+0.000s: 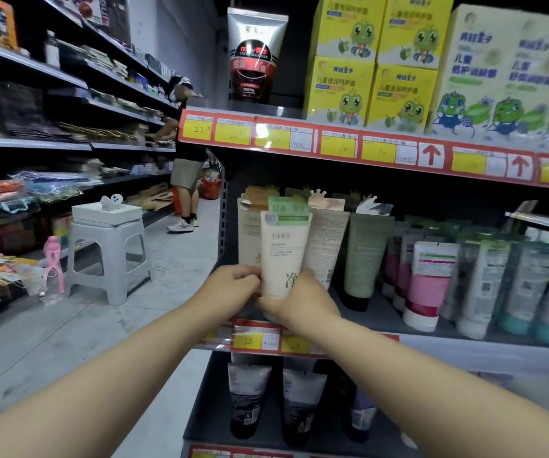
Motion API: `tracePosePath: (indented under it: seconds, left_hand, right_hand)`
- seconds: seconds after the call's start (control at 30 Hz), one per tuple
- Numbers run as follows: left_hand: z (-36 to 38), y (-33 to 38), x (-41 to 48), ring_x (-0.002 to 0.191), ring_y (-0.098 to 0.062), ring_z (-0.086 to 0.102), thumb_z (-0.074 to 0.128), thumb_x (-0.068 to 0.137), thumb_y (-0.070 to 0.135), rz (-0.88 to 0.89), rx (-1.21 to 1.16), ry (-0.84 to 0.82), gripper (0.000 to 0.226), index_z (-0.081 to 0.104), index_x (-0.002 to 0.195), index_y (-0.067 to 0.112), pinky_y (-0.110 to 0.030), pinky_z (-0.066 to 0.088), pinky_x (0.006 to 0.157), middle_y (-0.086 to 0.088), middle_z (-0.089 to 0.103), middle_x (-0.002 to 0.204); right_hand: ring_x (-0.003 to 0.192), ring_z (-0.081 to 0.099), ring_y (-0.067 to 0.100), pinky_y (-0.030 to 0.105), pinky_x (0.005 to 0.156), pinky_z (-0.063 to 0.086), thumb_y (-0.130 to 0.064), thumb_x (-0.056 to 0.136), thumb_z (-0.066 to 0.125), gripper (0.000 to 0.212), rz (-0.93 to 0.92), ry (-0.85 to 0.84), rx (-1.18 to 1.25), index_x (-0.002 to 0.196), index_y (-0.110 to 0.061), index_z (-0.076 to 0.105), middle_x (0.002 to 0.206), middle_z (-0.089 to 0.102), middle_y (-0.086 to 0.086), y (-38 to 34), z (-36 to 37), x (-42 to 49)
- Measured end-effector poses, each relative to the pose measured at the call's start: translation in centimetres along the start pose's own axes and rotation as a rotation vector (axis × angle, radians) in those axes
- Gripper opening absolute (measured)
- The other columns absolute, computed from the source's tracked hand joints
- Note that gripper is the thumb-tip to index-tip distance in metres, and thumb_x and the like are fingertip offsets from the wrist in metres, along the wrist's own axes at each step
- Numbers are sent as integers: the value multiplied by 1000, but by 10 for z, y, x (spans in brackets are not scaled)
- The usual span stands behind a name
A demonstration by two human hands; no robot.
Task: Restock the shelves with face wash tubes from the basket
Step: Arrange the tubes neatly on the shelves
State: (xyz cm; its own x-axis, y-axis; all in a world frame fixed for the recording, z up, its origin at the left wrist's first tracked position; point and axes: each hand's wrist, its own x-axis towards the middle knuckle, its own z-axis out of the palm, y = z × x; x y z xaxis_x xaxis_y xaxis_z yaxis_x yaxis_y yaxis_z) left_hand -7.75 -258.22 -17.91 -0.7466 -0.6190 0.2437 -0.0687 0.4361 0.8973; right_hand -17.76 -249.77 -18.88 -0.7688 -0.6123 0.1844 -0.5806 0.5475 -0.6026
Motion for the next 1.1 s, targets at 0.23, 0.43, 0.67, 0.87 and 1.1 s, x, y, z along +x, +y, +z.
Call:
tracePosePath:
  seconds: [0.23,0.43,0.67,0.87,1.1]
  left_hand:
    - [47,16,24,121,-16,53,50,93,14,40,34,136,40,51,133,14,-31,41,105,-2,59,130]
    - [81,41,35,112,-10,49,58,91,20,67,-87,46,51,39,139,20,-23,37,88,2,55,127]
    - [84,33,35,93,-14,57,64,84,31,76,-5,185,14,51,88,27,-30,48,80,-2,65,107]
    - [62,20,-7,93,-22,52,63,72,28,217,274,431,32,53,103,26,-39,51,75,-1,54,95]
    - [33,15,-13,109,-32,53,67,81,36,32,453,528,75,26,142,18,-40,47,80,-13,55,122]
  right_hand:
    - [99,62,22,30,75,52,-55,57,76,78,61,11,18,116,-12,47,108,60,-1,34,-33,0]
    - [84,65,17,28,66,54,-57,50,67,69,60,27,32,105,-16,57,95,67,0,62,-46,4]
    - [100,62,23,37,82,54,-40,68,78,59,3,77,65,105,-10,43,108,63,5,68,-52,-5]
    - [98,62,27,36,78,54,-47,69,76,63,11,114,-9,108,-10,43,107,63,7,63,-51,-10]
    - [100,61,28,33,75,51,-49,70,76,68,48,76,-71,112,-8,42,112,60,8,47,-52,-13]
